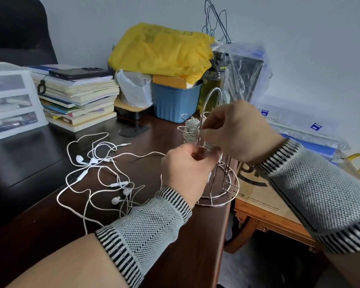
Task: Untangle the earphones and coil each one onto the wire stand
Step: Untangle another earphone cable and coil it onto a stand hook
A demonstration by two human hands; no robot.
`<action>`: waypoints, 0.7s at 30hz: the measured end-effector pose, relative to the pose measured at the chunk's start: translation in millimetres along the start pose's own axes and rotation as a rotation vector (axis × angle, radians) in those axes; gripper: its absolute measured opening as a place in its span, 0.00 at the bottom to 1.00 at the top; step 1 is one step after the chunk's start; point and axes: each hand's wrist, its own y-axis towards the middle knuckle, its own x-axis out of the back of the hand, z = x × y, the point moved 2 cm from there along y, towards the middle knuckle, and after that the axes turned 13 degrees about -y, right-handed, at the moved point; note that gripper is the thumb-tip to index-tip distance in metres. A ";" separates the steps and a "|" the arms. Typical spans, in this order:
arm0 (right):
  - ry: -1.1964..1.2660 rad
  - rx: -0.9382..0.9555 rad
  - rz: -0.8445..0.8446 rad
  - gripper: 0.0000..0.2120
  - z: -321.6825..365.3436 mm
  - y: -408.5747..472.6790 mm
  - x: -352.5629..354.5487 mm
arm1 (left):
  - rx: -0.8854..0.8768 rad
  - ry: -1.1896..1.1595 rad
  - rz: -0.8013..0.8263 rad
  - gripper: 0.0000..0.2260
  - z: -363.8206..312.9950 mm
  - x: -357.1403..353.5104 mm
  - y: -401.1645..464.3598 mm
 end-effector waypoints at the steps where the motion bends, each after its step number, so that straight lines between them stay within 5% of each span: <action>1: 0.061 -0.005 0.023 0.03 -2.7 0.2 2.2 | 0.000 0.013 0.005 0.16 -0.3 0.1 0.0; 14: 0.341 0.027 0.146 0.02 -26.5 11.6 11.2 | 0.019 0.022 0.032 0.12 -8.8 3.7 -5.0; 21: -0.037 0.279 0.042 0.06 -2.1 -0.8 7.1 | 0.045 0.013 0.017 0.13 -5.5 2.3 -3.5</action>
